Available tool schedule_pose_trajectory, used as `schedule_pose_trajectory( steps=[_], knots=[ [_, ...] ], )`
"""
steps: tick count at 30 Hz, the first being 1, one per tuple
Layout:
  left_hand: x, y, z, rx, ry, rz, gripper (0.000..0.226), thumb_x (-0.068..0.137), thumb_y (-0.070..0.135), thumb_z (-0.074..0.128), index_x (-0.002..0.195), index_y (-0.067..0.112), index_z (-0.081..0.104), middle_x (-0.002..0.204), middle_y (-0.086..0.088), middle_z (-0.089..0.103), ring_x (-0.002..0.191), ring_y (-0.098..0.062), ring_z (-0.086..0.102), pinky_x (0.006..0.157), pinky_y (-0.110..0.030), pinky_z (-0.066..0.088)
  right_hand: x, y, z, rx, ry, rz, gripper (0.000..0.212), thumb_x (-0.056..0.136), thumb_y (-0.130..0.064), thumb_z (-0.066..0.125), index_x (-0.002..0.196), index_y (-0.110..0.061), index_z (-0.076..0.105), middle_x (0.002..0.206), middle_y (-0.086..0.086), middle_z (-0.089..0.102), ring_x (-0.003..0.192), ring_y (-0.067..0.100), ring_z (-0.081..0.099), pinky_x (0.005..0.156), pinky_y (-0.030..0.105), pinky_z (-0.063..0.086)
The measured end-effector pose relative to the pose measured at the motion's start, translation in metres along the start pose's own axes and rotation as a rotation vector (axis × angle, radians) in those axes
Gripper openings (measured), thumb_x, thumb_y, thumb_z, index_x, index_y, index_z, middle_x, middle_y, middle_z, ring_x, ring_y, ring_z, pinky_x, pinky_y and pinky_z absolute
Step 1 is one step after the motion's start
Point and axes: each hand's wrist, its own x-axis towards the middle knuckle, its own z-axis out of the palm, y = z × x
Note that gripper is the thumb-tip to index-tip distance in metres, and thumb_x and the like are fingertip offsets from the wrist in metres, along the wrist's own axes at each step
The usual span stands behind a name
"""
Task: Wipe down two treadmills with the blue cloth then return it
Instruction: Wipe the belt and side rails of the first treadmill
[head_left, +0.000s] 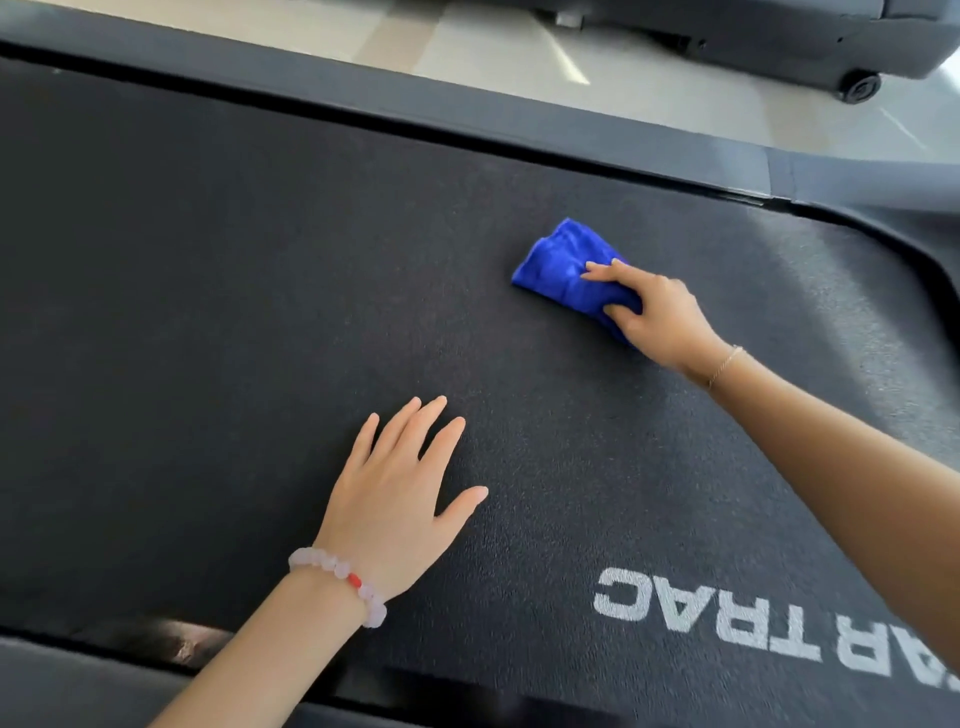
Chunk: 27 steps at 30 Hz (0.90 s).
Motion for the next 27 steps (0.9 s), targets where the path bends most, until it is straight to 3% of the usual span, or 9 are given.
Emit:
schedule_pose_trajectory(
  steps=[12,18,23,27],
  knots=[
    [-0.029,0.02,0.003,-0.043,0.019,0.069,0.066,0.083,0.058,0.03,0.12,0.013,0.062,0.133,-0.006,0.055,0.125,-0.027,0.05,0.1,-0.051,0.038,-0.157,-0.037,0.015,0.081,-0.015,-0.015,0.052,0.08,0.004,0.058,0.117,-0.032,0.06,0.129,-0.026,0.052,0.132,-0.002,0.035,0.105,0.031,0.036],
    [-0.05,0.028,0.004,-0.036,0.051,0.129,0.065,0.081,0.056,0.034,0.116,0.01,0.064,0.128,-0.009,0.059,0.119,-0.029,0.055,0.095,-0.054,0.042,-0.205,-0.052,0.022,0.088,0.015,-0.003,0.054,0.079,0.006,0.058,0.116,-0.033,0.06,0.126,-0.034,0.048,0.131,-0.006,0.035,0.101,0.021,0.036],
    [-0.068,0.031,0.008,-0.044,0.102,0.154,0.057,0.073,0.045,0.072,0.115,0.006,0.064,0.127,-0.013,0.059,0.117,-0.032,0.056,0.093,-0.056,0.042,-0.247,-0.066,0.029,0.079,0.037,0.0,0.052,0.079,0.006,0.059,0.116,-0.03,0.062,0.127,-0.029,0.051,0.13,-0.004,0.036,0.102,0.017,0.034],
    [-0.078,0.034,0.009,-0.044,0.12,0.17,0.057,0.068,0.038,0.077,0.113,0.005,0.065,0.125,-0.015,0.06,0.115,-0.033,0.057,0.091,-0.056,0.044,-0.275,-0.072,0.032,0.078,0.02,0.0,0.05,0.08,0.005,0.059,0.118,-0.029,0.061,0.129,-0.03,0.049,0.131,-0.004,0.035,0.107,0.017,0.03]
  ],
)
